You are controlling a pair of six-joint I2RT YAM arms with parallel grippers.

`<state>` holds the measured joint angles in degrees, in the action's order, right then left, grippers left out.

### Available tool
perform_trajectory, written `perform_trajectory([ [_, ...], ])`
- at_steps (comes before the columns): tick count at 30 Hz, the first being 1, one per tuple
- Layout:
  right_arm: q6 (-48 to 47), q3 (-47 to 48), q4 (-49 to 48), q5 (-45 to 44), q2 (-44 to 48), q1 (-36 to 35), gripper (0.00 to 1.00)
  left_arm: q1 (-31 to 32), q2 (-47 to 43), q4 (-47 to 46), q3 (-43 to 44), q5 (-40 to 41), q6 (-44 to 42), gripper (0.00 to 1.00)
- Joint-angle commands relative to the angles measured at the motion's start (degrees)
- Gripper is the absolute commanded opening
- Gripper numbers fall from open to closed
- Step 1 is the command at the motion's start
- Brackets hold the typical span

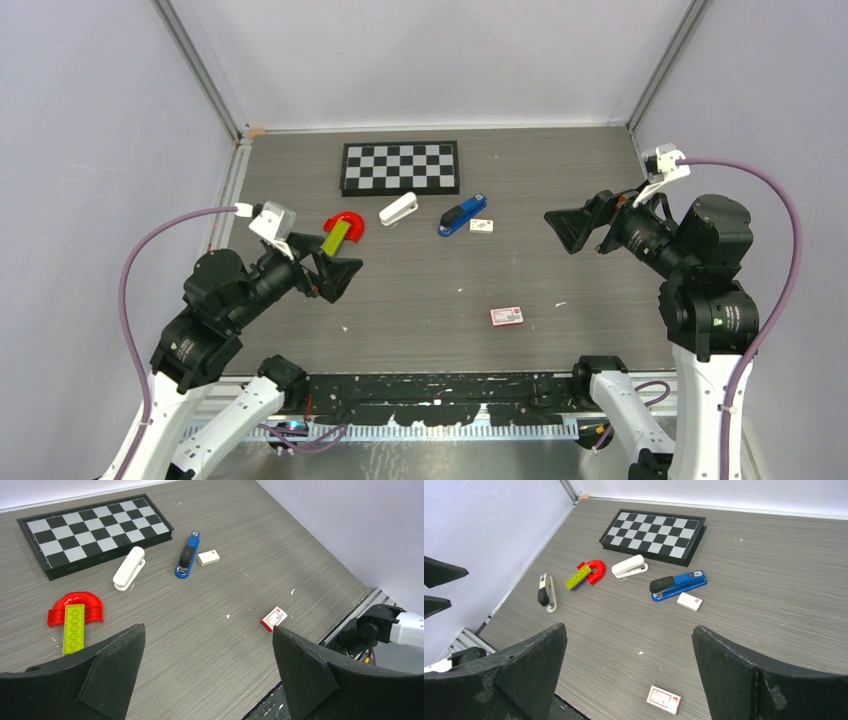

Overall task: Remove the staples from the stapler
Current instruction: Reset both arms

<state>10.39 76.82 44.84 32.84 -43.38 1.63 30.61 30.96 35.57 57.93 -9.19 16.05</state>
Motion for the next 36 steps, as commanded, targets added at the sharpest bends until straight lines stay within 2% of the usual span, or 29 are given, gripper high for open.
perform_trajectory([
  [1, -0.72, 0.88, -1.42, -0.67, 0.38, 0.31, 1.0, -0.2, -0.35, -0.47, 0.36, 0.14, -0.32, 1.0],
  [36, 0.15, -0.29, -2.09, -1.11, 0.69, 0.57, 1.0, -0.2, -1.64, -1.1, -2.36, -0.03, -0.48, 1.0],
])
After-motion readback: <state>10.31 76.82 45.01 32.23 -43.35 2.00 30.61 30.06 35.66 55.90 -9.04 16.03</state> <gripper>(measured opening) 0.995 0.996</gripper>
